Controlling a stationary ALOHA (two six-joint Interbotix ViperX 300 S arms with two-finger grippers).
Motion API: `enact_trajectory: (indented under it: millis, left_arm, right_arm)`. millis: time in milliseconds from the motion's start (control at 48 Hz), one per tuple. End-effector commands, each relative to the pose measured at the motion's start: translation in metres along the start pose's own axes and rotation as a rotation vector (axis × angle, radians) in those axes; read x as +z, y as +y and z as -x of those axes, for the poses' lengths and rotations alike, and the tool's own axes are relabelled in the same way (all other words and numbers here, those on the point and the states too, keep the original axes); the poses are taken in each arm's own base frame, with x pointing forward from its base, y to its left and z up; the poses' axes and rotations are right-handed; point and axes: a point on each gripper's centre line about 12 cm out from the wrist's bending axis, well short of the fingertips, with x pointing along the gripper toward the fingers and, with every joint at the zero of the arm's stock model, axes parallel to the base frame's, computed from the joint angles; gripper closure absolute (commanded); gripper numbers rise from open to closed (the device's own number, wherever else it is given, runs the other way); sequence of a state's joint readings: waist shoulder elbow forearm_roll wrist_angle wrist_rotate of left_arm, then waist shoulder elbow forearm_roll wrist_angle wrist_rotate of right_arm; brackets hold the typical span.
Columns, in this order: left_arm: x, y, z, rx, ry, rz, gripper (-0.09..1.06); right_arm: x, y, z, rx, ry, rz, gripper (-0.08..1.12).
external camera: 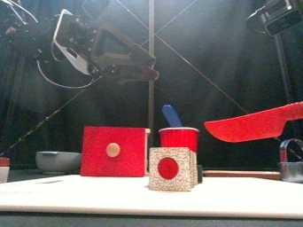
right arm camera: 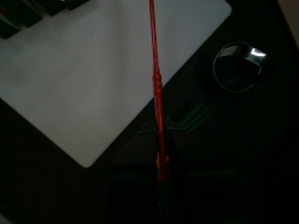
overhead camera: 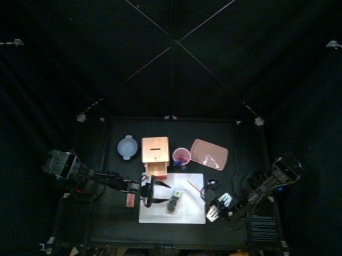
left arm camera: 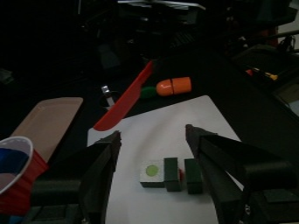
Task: Place sushi on board then cut the sushi with the knife then place the pieces on the plate
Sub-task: Place the 4 sushi pieces on the plate
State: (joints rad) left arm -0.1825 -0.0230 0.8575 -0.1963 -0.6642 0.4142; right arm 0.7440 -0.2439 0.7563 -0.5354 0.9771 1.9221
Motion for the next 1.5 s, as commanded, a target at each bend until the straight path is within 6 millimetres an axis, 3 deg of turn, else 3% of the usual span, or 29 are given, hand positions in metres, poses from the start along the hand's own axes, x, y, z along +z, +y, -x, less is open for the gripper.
enact_trajectory:
  millis: [21,188,396,562,688,792,875,1083,1208,1292,1500]
  left_arm:
    - [0.009,0.004,0.000,0.022,-0.028,0.016,0.04]
    - [0.007,0.004,0.000,0.025,-0.020,0.019,0.04]
    - [0.004,0.004,0.001,0.024,-0.013,0.016,0.04]
    - [-0.001,0.004,0.004,0.021,0.001,0.013,0.04]
    - [0.000,0.003,0.004,0.023,-0.007,0.013,0.04]
    - [0.001,0.004,0.003,0.024,-0.010,0.013,0.04]
    - [0.002,0.004,0.003,0.026,-0.012,0.014,0.04]
    - [0.005,0.011,0.003,0.043,-0.022,0.019,0.04]
    - [0.005,0.018,0.003,0.063,-0.019,0.026,0.04]
    - [0.004,0.020,0.003,0.076,-0.014,0.044,0.04]
    - [-0.003,0.022,0.013,0.090,0.005,0.062,0.04]
  right_arm:
    - [0.002,0.001,0.003,0.073,0.022,-0.105,0.70]
    - [0.007,0.006,-0.016,0.194,0.079,-0.273,0.58]
    - [0.016,0.008,-0.022,0.202,0.120,-0.416,0.38]
    - [0.019,0.020,-0.025,0.216,0.161,-0.475,0.36]
    - [0.040,0.032,-0.027,0.296,0.029,-0.279,0.36]
    - [0.071,0.040,-0.019,0.460,-0.041,-0.138,0.36]
    - [0.092,0.034,-0.012,0.544,-0.094,-0.023,0.36]
    - [0.121,0.002,-0.008,0.378,-0.212,0.280,0.36]
    - [0.133,-0.011,-0.004,0.181,-0.065,0.489,0.37]
    - [0.145,-0.001,-0.012,0.238,0.018,0.583,0.37]
    - [0.163,0.018,-0.064,0.286,0.008,0.584,0.37]
